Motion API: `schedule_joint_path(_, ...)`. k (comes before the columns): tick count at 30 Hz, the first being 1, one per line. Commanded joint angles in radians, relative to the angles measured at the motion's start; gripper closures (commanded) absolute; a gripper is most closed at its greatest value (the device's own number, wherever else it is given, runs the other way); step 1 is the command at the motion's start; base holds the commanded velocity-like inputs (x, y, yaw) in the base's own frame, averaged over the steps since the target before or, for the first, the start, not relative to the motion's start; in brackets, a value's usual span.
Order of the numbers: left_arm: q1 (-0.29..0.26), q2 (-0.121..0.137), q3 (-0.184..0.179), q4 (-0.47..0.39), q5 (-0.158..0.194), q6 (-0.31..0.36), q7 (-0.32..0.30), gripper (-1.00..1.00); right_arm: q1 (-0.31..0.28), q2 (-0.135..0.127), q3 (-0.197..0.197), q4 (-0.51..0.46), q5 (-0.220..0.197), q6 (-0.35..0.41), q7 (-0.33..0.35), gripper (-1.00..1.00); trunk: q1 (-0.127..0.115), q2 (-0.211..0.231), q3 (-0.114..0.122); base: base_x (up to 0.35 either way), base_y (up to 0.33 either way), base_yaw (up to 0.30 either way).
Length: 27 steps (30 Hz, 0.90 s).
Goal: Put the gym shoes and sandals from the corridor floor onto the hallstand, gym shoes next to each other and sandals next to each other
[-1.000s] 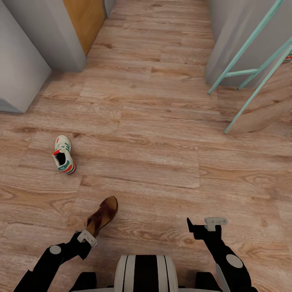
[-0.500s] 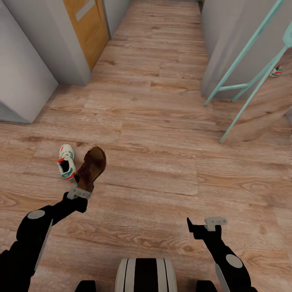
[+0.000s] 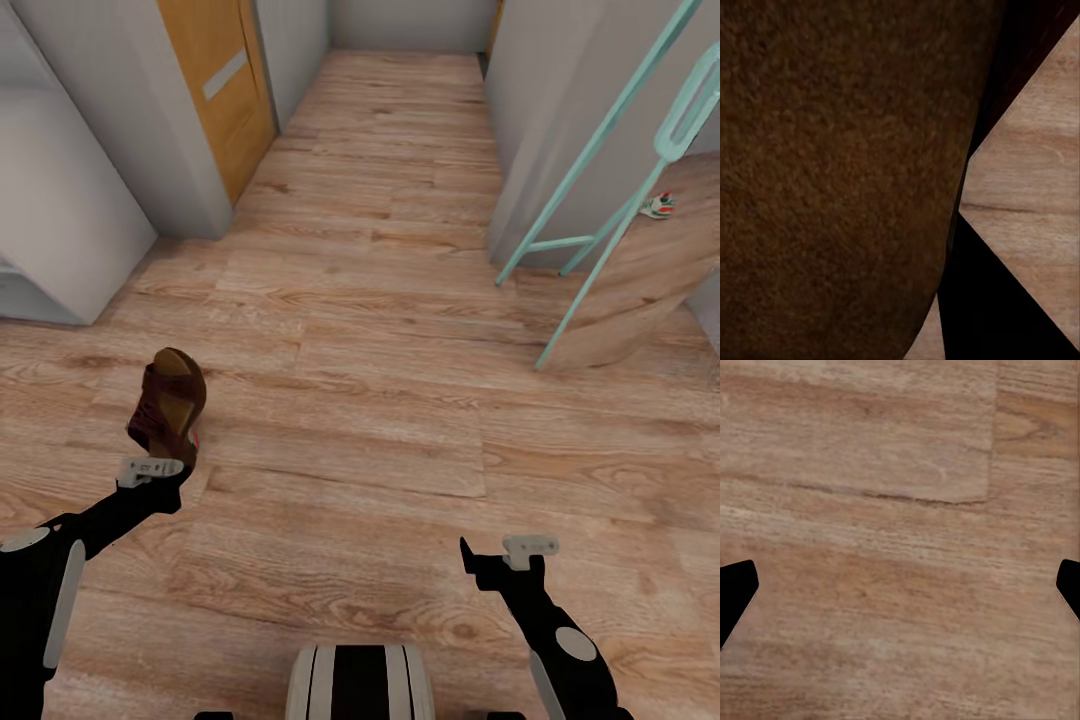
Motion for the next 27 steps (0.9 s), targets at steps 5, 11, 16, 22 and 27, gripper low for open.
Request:
schedule_joint_path(5,-0.001,-0.001,0.002,0.000,-0.007,0.006,-0.010,1.00,0.000,0.000,0.001,-0.001,0.001,0.006,0.001,-1.00,-0.002,0.001,0.019,0.000,0.000,0.000)
schedule_joint_path(11,0.001,-0.002,0.001,0.011,-0.006,0.005,-0.010,1.00,0.000,-0.001,0.001,-0.001,0.001,0.006,0.001,-1.00,-0.005,0.002,0.042,0.000,0.000,0.000)
schedule_joint_path(16,0.001,-0.002,-0.002,0.039,-0.005,0.004,-0.010,1.00,0.000,0.000,0.001,-0.001,0.001,0.006,-0.002,-1.00,-0.007,0.004,0.067,0.000,0.000,0.000)
schedule_joint_path(22,0.001,-0.003,-0.003,0.040,-0.002,0.002,-0.011,1.00,0.000,0.000,0.001,-0.001,0.001,0.006,-0.002,-1.00,-0.010,0.005,0.100,0.000,0.000,0.000)
schedule_joint_path(27,0.001,-0.003,-0.003,0.040,-0.001,0.002,-0.011,1.00,0.000,0.000,0.001,-0.001,0.001,0.006,-0.002,-1.00,-0.010,0.005,0.108,0.000,0.000,0.000)
